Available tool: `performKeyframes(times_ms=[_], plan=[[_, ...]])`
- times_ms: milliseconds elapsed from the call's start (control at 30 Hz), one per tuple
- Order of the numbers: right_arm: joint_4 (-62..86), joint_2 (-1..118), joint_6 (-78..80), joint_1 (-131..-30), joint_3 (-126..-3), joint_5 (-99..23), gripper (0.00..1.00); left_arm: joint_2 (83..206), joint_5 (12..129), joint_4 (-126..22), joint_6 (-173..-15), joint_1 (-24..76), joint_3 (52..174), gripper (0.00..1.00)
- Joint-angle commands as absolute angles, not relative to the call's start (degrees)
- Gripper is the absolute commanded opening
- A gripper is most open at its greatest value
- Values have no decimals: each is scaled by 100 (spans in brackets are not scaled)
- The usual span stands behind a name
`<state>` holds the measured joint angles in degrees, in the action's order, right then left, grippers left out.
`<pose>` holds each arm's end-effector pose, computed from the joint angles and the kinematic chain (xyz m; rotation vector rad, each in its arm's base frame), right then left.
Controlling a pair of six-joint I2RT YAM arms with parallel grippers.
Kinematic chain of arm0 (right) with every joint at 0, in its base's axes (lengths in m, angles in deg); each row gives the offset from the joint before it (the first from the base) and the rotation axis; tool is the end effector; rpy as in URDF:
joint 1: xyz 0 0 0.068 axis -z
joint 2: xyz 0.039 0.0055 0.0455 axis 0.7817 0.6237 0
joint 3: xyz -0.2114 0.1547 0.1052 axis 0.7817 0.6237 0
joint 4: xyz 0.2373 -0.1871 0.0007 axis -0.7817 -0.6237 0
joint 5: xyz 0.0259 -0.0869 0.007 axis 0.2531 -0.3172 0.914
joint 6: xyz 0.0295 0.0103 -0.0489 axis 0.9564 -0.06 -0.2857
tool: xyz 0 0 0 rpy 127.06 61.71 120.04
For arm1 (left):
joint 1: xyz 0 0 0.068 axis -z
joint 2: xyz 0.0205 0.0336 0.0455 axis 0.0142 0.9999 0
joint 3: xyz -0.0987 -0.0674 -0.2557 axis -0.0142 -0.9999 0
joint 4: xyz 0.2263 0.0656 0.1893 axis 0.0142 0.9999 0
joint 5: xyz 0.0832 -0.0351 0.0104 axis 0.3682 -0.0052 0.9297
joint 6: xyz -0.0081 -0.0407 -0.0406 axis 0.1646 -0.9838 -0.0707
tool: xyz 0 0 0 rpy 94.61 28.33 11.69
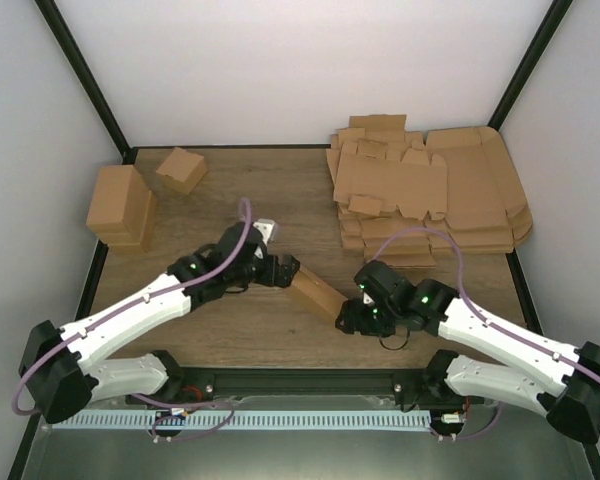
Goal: Fold the paper box
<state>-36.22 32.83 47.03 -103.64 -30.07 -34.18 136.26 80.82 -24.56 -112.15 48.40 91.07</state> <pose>0.1229 0.1715 0.2233 -0.0542 2.9162 0.7293 0.1921 -0.2206 0.2617 0.3973 2.3665 -0.6418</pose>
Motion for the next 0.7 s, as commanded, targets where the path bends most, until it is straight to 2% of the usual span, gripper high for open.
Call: performKeyframes(times_ms=[0,167,200,233,333,433,467,533,667], plan=[[-3636,3035,4339,-10362,-3448,-3050,62,13747,7079,-2471,-10870,4032,9483,99],[-3781,3049,4208,-10358,-3814,-2987,71,14103,6411,-2641,-10668,3528,9644,95],[-3746,3005,4235,-10349,-3866,-3001,71,14171,6199,-2702,-10661,3444,9663,87],[-3630,2944,4275,-10307,-3880,-2981,68,14268,5953,-2748,-10645,3370,9686,73],[-2888,2737,4433,-10065,-3755,-2623,39,14465,5373,-2815,-10596,3269,9850,39],[-1838,2585,4704,-9947,-3461,-2232,16,14568,4884,-3098,-10672,3259,9944,8],[-1497,2576,4760,-9903,-3350,-2117,13,14625,4702,-3217,-10712,3259,9976,4],[-986,2641,4798,-9728,-3167,-1844,7,14784,4311,-3445,-10786,3259,10016,4],[-42,2877,4773,-9382,-2899,-1168,3,15149,4150,-3635,-10726,3259,10048,4]])
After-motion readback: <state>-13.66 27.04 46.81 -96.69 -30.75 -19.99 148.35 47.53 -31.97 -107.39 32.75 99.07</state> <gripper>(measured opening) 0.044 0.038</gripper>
